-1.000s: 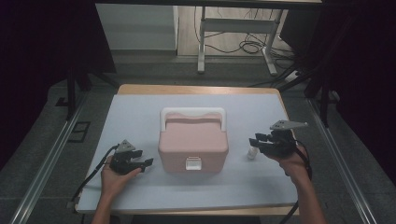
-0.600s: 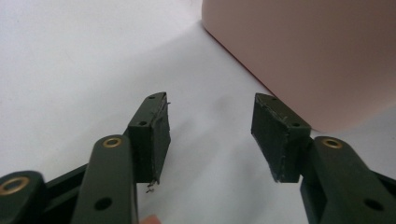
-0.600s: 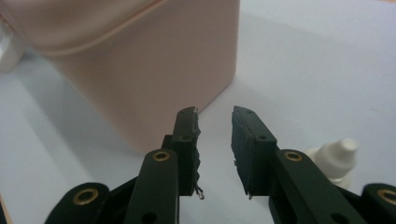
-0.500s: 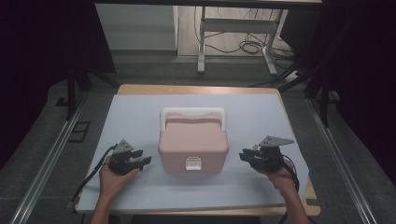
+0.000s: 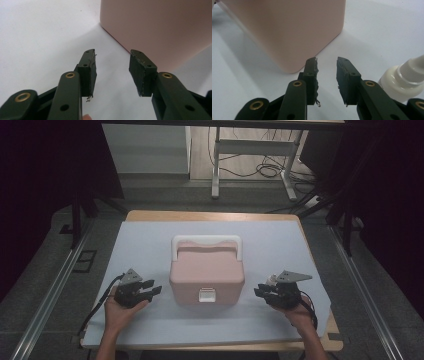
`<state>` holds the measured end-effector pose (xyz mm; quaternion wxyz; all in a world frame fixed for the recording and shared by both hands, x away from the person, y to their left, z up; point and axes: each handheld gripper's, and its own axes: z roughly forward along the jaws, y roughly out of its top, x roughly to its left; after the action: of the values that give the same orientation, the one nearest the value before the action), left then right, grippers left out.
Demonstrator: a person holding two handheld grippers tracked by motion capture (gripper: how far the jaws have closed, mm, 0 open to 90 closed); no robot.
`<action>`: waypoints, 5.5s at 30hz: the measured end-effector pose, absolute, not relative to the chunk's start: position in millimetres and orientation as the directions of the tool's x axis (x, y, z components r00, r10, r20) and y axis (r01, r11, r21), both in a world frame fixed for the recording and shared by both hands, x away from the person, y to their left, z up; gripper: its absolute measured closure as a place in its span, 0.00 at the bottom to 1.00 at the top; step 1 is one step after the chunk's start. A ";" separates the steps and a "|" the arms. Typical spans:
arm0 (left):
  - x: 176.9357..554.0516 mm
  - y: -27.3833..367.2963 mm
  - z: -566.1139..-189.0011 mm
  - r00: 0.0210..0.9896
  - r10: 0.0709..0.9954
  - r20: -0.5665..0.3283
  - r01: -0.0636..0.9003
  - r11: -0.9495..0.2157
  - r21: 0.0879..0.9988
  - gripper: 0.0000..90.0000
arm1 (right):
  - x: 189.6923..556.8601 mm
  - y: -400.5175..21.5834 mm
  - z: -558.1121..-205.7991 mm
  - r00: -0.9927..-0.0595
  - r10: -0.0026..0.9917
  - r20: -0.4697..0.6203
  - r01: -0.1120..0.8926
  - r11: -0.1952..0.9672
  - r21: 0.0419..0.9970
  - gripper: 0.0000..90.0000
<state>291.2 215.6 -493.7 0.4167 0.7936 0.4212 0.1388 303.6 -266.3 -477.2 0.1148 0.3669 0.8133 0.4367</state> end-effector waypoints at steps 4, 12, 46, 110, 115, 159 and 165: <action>291.5 216.2 -493.4 0.607 0.784 -0.131 0.554 -0.298 0.778 0.64 | 304.6 -266.4 -478.7 -0.702 0.699 0.134 0.499 0.349 0.793 0.76; 290.0 216.3 -491.7 0.607 0.783 -0.139 0.553 -0.290 0.781 0.63 | 305.4 -267.7 -480.8 -0.697 0.704 0.137 0.505 0.346 0.791 0.75; 282.0 216.9 -463.9 0.662 0.738 -0.129 0.515 -0.323 0.794 0.97 | 305.0 -267.4 -483.5 -0.695 0.705 0.140 0.515 0.353 0.781 0.73; 428.6 143.9 -324.4 0.937 0.348 -0.012 0.277 -0.725 0.631 0.39 | 300.6 -261.7 -493.6 -0.709 0.688 0.155 0.533 0.381 0.755 0.70; 434.7 127.7 -324.5 0.951 0.308 -0.007 0.250 -0.755 0.606 0.41 | 300.6 -263.5 -494.5 -0.705 0.691 0.157 0.537 0.377 0.754 0.70; 401.6 105.8 -312.3 0.983 0.184 0.030 0.139 -0.832 0.537 0.60 | 299.9 -262.2 -496.4 -0.702 0.694 0.157 0.542 0.378 0.751 0.69; 393.7 100.8 -314.7 0.985 0.170 0.033 0.130 -0.853 0.505 0.62 | 299.5 -261.8 -496.2 -0.700 0.696 0.158 0.544 0.378 0.749 0.69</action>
<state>393.7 100.8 -314.7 0.2593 0.9619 0.0781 0.0380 299.5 -261.8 -496.2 0.0920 0.3759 0.8249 0.4120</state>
